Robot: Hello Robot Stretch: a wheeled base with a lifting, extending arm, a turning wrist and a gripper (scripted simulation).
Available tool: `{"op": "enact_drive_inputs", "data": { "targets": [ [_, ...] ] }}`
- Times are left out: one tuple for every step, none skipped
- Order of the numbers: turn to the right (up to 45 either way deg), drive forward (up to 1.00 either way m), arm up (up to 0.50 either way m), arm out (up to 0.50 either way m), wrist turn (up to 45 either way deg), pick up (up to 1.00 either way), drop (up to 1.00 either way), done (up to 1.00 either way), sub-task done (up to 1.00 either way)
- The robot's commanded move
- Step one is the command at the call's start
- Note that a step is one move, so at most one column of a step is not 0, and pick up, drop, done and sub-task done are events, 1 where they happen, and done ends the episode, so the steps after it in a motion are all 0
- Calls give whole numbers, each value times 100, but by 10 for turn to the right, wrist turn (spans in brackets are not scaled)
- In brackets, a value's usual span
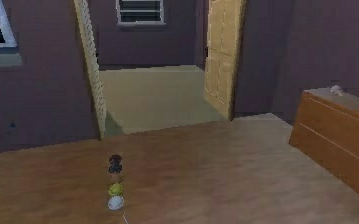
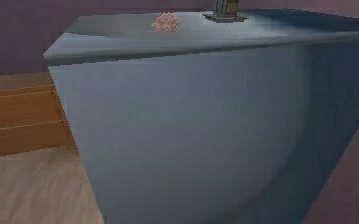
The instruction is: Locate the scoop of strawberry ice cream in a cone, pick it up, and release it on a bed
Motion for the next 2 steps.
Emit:
{"op": "enact_drive_inputs", "data": {
  "targets": [
    [90, 0, 0, 0, 0, 0, 0, 0, 0],
    [0, 30, 0, 0, 0, 0, 0, 0, 0]
  ]
}}
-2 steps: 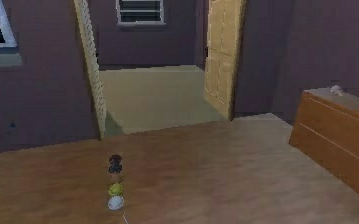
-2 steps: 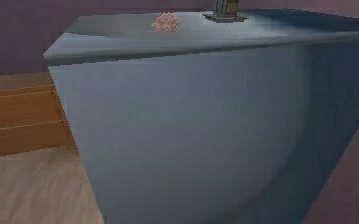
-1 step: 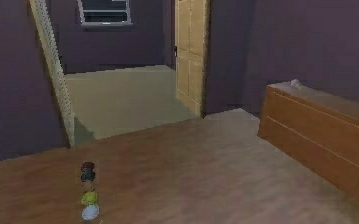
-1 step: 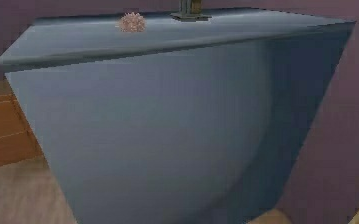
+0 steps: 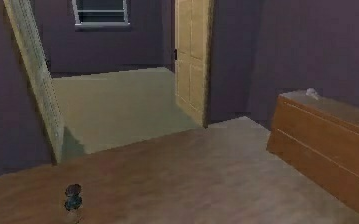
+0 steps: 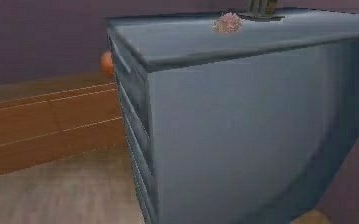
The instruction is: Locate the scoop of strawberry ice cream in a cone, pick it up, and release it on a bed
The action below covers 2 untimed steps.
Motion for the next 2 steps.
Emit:
{"op": "enact_drive_inputs", "data": {
  "targets": [
    [-120, 0, 0, 0, 0, 0, 0, 0, 0],
    [0, 25, 0, 0, 0, 0, 0, 0, 0]
  ]
}}
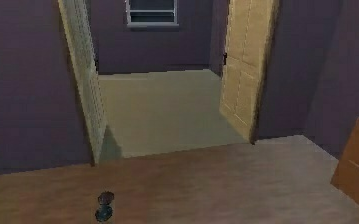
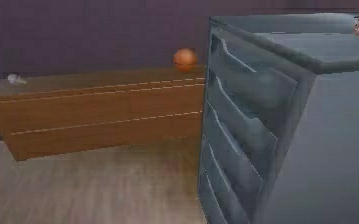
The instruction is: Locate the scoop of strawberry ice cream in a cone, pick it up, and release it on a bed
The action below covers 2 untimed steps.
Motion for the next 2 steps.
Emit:
{"op": "enact_drive_inputs", "data": {
  "targets": [
    [300, 0, 0, 0, 0, 0, 0, 0, 0],
    [0, 40, 0, 0, 0, 0, 0, 0, 0]
  ]
}}
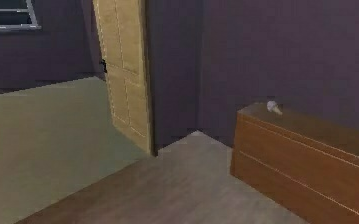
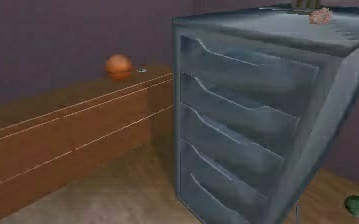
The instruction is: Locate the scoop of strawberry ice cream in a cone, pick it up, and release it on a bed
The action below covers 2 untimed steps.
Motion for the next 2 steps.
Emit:
{"op": "enact_drive_inputs", "data": {
  "targets": [
    [450, 0, 0, 0, 0, 0, 0, 0, 0],
    [60, 0, 0, 0, 0, 0, 0, 0, 0]
  ]
}}
